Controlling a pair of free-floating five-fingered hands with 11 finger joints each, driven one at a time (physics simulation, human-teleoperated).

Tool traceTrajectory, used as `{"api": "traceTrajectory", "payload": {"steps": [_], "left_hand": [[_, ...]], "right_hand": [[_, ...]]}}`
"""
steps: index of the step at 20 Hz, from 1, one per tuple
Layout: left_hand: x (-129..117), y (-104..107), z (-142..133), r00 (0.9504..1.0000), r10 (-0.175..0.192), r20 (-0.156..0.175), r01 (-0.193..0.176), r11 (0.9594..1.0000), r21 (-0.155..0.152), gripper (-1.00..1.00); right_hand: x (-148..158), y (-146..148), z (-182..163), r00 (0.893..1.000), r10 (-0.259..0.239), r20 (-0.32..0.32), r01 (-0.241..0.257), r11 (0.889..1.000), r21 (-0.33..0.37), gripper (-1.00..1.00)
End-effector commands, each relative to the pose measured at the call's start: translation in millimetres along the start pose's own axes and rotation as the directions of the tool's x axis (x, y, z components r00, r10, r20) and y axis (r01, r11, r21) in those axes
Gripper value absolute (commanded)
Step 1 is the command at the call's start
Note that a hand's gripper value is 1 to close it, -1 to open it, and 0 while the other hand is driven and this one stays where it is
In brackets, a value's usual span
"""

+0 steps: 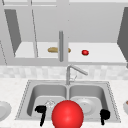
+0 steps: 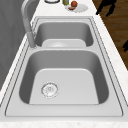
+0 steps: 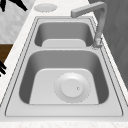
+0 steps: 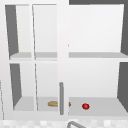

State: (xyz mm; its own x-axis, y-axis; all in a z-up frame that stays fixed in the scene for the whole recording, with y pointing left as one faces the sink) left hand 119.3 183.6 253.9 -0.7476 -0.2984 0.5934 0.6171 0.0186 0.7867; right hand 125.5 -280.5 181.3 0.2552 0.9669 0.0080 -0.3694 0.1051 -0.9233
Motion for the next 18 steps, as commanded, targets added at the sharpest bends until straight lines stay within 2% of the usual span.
{"api": "traceTrajectory", "payload": {"steps": [1,4,9,12,18], "left_hand": [[0.0,0.0,0.0,1.0,0.0,0.0,0.0,1.0,0.0,0.0],[-0.2,-0.1,-0.3,0.9999,-0.012,-0.004,0.012,0.9999,0.007,0.0],[-0.7,-0.2,-0.5,0.9997,-0.025,-0.008,0.025,0.9996,0.013,0.0],[-0.9,-0.3,-0.7,0.9995,-0.029,-0.01,0.03,0.9994,0.016,0.0],[-1.2,-0.5,-0.8,0.9993,-0.035,-0.012,0.035,0.9992,0.019,0.0]], "right_hand": [[0.5,-8.7,3.7,1.0,0.007,-0.003,-0.007,1.0,-0.022,-1.0],[2.0,-19.4,8.0,1.0,0.019,-0.005,-0.019,1.0,-0.001,-1.0],[1.5,-44.1,20.4,1.0,0.004,0.008,-0.003,1.0,-0.028,-1.0],[7.6,-60.1,30.2,1.0,0.015,0.015,-0.015,1.0,-0.008,-1.0],[13.8,-93.3,51.0,0.999,0.032,0.034,-0.031,0.999,-0.021,-1.0]]}}
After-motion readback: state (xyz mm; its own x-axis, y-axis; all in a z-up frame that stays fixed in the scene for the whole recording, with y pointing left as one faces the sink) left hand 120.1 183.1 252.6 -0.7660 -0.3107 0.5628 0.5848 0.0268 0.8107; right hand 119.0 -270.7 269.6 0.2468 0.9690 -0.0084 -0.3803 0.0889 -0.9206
